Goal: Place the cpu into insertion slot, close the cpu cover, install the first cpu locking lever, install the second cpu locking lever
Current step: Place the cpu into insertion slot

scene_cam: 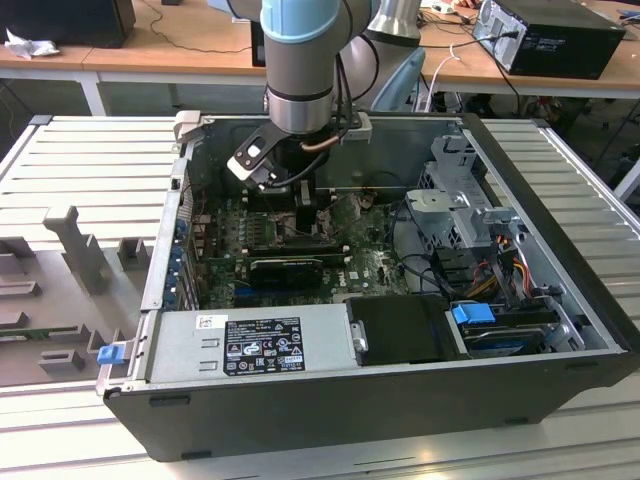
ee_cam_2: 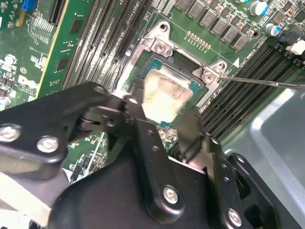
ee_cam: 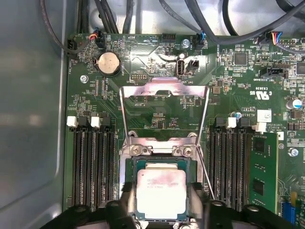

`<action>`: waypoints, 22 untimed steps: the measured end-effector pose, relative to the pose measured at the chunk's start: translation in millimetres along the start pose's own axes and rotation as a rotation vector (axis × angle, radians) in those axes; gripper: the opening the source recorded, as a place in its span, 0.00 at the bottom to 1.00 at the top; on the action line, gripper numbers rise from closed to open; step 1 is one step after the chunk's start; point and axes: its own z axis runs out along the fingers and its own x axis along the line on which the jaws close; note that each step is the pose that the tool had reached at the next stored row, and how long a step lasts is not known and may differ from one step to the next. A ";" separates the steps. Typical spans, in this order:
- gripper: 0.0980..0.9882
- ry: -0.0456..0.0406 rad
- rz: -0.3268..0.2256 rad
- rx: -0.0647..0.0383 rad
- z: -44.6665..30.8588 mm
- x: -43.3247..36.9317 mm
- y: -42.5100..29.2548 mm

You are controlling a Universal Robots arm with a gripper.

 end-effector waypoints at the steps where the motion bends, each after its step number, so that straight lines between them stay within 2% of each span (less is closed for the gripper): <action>1: 0.41 0.0001 0.000 0.000 -0.2 0.0 0.1; 3: 0.27 -0.0013 0.000 0.000 -0.9 0.0 0.1; 4: 0.13 -0.0019 0.000 0.000 -1.1 0.0 0.1; 5: 0.13 -0.0027 0.000 0.000 -1.4 0.0 0.1; 7: 0.01 -0.0042 0.000 0.000 -2.3 0.0 0.1; 22: 0.01 -0.0099 -0.001 0.000 -8.1 0.1 0.4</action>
